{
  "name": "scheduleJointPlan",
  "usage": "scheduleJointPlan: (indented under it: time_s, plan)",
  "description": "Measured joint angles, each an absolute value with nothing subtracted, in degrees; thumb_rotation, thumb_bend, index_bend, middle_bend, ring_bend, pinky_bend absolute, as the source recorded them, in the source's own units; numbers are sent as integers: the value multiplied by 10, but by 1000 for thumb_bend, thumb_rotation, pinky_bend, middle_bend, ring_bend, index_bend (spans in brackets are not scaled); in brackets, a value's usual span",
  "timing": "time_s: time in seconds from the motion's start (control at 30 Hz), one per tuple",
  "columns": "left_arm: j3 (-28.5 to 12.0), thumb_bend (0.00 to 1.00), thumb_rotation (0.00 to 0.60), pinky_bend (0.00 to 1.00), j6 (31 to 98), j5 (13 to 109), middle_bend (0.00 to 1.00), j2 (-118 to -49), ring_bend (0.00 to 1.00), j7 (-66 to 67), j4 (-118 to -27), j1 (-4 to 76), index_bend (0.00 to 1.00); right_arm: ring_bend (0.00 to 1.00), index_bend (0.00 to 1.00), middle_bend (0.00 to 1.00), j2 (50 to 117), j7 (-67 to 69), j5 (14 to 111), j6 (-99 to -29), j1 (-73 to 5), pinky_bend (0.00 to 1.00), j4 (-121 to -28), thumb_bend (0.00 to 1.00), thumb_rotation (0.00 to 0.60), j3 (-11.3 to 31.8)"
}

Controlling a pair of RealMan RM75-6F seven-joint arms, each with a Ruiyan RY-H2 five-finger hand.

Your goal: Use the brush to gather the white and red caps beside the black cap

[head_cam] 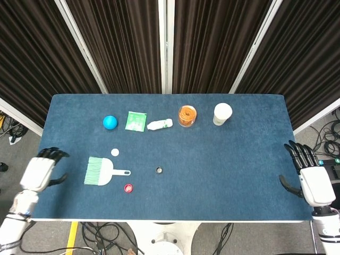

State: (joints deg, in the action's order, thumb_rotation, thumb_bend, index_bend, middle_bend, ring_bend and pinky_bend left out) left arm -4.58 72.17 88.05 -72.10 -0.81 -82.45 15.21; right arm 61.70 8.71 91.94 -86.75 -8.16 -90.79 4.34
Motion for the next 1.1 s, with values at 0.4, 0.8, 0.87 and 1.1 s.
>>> scheduleJointPlan:
  time_s: [0.4, 0.8, 0.87, 1.1]
  plan:
    - [-46, 222, 600, 245, 591, 861, 361, -810, 213, 50, -795, 248, 347, 0, 0, 39, 608, 84, 896, -856, -84, 0, -914, 232, 600, 51]
    - [-42, 224, 600, 243, 560, 814, 381, -872, 213, 183, -789, 279, 380, 0, 0, 39, 610, 93, 890, -856, -82, 0, -910, 232, 600, 51]
    - [-41, 225, 600, 243, 557, 808, 383, -880, 213, 206, -788, 284, 381, 0, 0, 39, 611, 94, 890, -856, -82, 0, -909, 232, 600, 51]
    - [-40, 227, 600, 243, 547, 783, 396, -913, 213, 298, -776, 304, 381, 0, 0, 39, 614, 102, 885, -852, -81, 0, -902, 231, 600, 51]
